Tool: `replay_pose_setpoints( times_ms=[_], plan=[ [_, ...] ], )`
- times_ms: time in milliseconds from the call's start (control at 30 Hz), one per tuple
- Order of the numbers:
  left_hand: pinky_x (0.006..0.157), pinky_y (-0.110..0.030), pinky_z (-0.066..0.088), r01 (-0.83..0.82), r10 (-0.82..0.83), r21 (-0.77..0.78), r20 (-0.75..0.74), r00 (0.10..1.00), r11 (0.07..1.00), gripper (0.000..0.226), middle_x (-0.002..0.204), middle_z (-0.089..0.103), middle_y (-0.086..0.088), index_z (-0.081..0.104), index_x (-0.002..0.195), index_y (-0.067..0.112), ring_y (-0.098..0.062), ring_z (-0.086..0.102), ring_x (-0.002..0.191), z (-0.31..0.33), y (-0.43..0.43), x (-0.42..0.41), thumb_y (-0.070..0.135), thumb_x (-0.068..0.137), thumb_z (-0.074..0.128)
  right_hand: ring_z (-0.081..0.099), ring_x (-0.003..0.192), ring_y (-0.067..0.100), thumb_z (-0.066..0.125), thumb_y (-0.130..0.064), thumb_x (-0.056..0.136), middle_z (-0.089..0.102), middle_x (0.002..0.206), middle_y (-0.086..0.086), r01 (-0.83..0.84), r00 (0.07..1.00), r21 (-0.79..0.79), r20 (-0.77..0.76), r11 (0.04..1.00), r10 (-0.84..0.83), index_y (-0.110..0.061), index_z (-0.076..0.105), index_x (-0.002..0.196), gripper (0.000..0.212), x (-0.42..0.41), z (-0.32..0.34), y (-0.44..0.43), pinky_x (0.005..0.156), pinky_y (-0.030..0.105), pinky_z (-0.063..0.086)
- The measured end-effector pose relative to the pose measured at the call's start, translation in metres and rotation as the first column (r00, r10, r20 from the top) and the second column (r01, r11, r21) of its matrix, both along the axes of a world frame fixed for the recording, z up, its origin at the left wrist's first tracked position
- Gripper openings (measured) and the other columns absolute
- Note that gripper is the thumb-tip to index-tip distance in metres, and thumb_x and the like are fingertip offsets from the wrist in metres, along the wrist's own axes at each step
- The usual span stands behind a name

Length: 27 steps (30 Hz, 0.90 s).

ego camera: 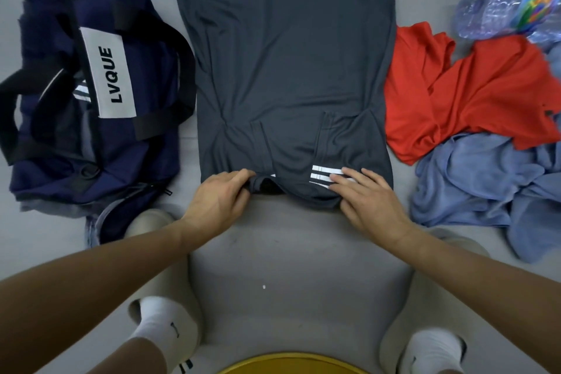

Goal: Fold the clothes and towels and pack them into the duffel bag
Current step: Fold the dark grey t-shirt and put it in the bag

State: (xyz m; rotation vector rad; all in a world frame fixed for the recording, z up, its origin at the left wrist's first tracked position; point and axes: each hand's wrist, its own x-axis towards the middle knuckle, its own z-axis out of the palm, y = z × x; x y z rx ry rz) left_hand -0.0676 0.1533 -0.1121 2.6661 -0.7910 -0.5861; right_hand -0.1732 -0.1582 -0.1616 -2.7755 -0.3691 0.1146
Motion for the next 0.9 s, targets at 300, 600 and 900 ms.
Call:
replay_pose_setpoints(
  times_ms=[300,600,900],
  plan=[
    [0.078,-0.031,0.049,0.039,-0.041,-0.026,-0.103,0.994,0.999,0.038,0.104,0.066,0.008,0.059,0.122,0.026,-0.018,0.064,0.092,0.002,0.005,0.008,0.013,0.087,0.059,0.07,0.107,0.023,0.075,0.002,0.065,0.075,0.104,0.003,0.086,0.996,0.074,-0.018,0.993,-0.085,-0.015,0.07,0.1,0.039,0.013,0.011,-0.003,0.102,0.037,0.045],
    [0.078,-0.013,0.047,0.088,-0.111,-0.084,-0.329,0.938,0.993,0.051,0.096,0.066,0.028,0.064,0.12,0.038,0.01,0.062,0.084,0.081,0.015,0.03,0.006,0.083,0.047,0.062,0.116,0.017,0.052,-0.016,0.091,0.069,0.122,-0.013,-0.053,0.759,0.083,-0.644,0.995,0.094,-0.038,0.065,0.122,0.041,0.047,0.107,-0.019,0.095,0.032,0.046],
    [0.09,-0.038,0.051,-0.146,0.143,-0.189,-0.028,0.989,0.971,0.043,0.117,0.069,0.002,0.053,0.13,0.033,-0.022,0.064,0.107,0.1,-0.061,0.221,0.006,0.098,0.047,0.065,0.08,0.018,0.062,-0.011,0.091,0.071,0.079,0.0,0.231,0.862,0.173,-0.493,0.958,-0.119,-0.017,0.069,0.083,0.012,0.259,0.152,-0.072,0.077,0.031,0.051]
  ],
)
